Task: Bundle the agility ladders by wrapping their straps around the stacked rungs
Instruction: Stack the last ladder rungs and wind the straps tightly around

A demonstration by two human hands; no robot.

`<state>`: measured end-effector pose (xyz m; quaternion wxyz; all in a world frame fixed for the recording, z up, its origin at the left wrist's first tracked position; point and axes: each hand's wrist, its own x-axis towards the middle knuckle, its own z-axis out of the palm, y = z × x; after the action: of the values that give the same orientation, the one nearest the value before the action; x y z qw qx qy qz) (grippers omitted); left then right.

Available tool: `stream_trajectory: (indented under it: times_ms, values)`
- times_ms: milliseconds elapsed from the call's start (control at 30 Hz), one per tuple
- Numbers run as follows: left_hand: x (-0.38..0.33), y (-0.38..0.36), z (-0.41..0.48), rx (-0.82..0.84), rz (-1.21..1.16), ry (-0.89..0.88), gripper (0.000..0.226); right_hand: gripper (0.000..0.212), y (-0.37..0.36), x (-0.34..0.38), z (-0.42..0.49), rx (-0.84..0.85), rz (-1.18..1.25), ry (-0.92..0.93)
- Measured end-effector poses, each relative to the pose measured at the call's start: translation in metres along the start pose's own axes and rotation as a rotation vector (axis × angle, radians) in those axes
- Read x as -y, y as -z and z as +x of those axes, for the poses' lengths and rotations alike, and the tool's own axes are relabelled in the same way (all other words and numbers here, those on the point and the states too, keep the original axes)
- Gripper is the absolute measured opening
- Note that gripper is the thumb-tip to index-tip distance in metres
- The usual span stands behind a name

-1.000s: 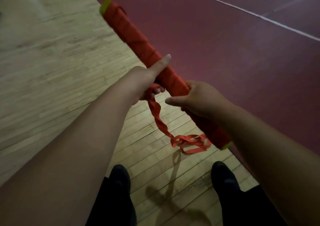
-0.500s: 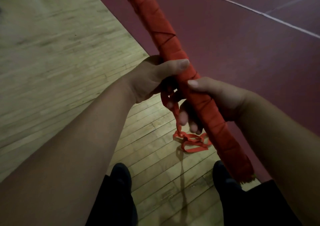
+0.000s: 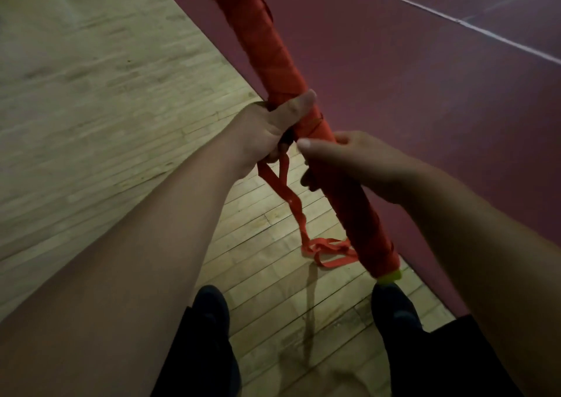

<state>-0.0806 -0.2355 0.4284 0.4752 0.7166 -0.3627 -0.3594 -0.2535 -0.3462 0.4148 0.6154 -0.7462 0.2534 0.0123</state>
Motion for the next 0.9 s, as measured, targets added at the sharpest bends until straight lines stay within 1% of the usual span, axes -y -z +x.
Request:
stream_trajectory:
  times_ms: [67, 100, 133, 167, 233, 300, 367, 433, 500, 567, 600, 667, 700, 767, 833, 900]
  values:
    - [-0.005, 0.001, -0.003, 0.099, -0.068, -0.07, 0.083, 0.045, 0.004, 0.002, -0.006, 0.253, 0.258, 0.004]
    - [-0.008, 0.0, -0.005, 0.132, -0.066, -0.095, 0.085, 0.045, 0.003, 0.002, -0.008, 0.359, 0.349, 0.012]
    - [-0.012, -0.001, -0.007, 0.148, -0.037, -0.106, 0.079, 0.045, 0.002, 0.001, -0.009, 0.411, 0.396, 0.008]
    - [-0.015, -0.002, -0.008, 0.143, 0.005, -0.107, 0.073, 0.042, 0.001, 0.001, -0.009, 0.401, 0.389, -0.005]
    - [-0.019, 0.001, -0.009, 0.094, 0.111, -0.089, 0.068, 0.033, 0.0, 0.002, -0.006, 0.251, 0.263, -0.042]
    - [-0.015, 0.005, -0.007, 0.06, 0.228, -0.062, 0.065, 0.025, -0.002, 0.0, -0.001, 0.038, 0.043, -0.074]
    - [-0.006, 0.007, -0.005, 0.049, 0.304, -0.02, 0.065, 0.021, -0.008, -0.007, 0.004, -0.137, -0.178, -0.063]
    - [-0.002, 0.007, -0.005, 0.054, 0.312, -0.009, 0.061, 0.021, -0.013, -0.014, 0.008, -0.235, -0.272, -0.045]
    - [-0.002, 0.01, -0.005, 0.105, 0.328, -0.021, 0.049, 0.021, -0.012, -0.017, 0.008, -0.26, -0.252, -0.034]
    - [-0.005, 0.016, -0.007, 0.205, 0.34, -0.025, 0.025, 0.021, -0.009, -0.018, 0.007, -0.253, -0.181, -0.024]
    - [-0.005, 0.019, -0.007, 0.259, 0.326, -0.006, 0.02, 0.022, -0.008, -0.017, 0.007, -0.249, -0.151, -0.018]
    - [0.002, 0.022, -0.005, 0.302, 0.377, 0.035, 0.038, 0.025, -0.008, -0.017, 0.007, -0.262, -0.107, -0.004]
    - [0.006, 0.022, -0.003, 0.283, 0.449, 0.047, 0.041, 0.027, -0.009, -0.017, 0.008, -0.277, -0.086, 0.006]
    - [0.011, 0.02, 0.001, 0.205, 0.548, 0.04, 0.034, 0.037, -0.009, -0.017, 0.009, -0.302, -0.048, 0.029]
    - [0.012, 0.019, 0.004, 0.097, 0.557, 0.041, 0.029, 0.049, -0.006, -0.018, 0.01, -0.317, -0.035, 0.048]
    - [0.011, 0.021, 0.006, -0.019, 0.592, 0.067, 0.035, 0.061, -0.004, -0.019, 0.011, -0.336, -0.042, 0.061]
